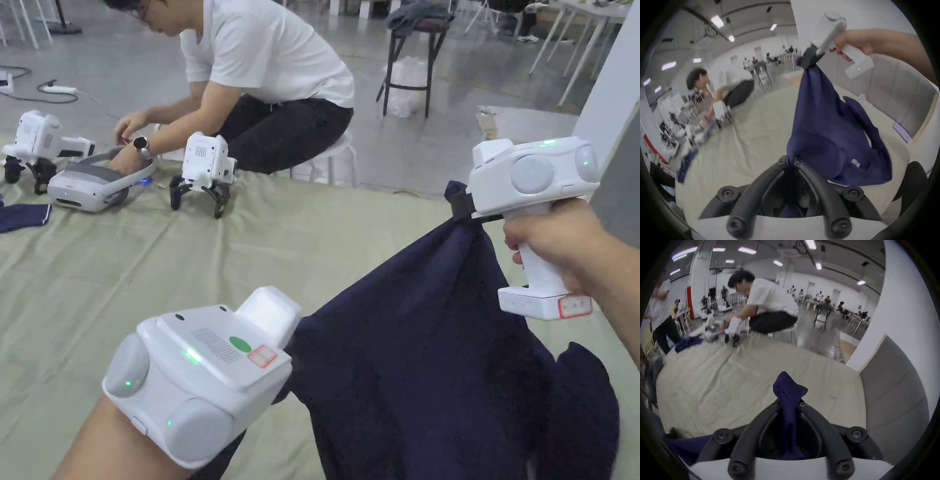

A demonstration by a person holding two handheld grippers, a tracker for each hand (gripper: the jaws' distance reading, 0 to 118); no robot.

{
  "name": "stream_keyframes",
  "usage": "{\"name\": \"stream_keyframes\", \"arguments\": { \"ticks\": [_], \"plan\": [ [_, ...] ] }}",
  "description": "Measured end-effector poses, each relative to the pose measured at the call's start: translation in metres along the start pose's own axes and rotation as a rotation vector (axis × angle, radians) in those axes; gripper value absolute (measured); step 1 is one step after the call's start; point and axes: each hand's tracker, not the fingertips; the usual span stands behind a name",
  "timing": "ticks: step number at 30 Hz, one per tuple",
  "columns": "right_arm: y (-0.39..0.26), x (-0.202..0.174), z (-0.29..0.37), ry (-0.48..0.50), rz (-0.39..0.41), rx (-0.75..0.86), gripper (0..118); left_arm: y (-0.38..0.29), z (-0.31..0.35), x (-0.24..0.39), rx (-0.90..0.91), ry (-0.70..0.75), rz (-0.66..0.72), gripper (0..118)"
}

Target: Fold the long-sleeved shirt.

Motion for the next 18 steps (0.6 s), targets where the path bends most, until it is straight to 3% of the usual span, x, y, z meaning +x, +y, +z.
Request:
{"name": "stream_keyframes", "arguments": {
  "ticks": [8,18],
  "plan": [
    [0.046,0.035,0.192,-0.055,-0.037,0.278,10,0.088,0.09,-0.056,0.258,0.118,-0.024,6],
    [0.092,0.014,0.369,-0.198,0.035,0.491,10,0.197,0.179,-0.109,0.518,0.129,0.014,6]
  ]
}}
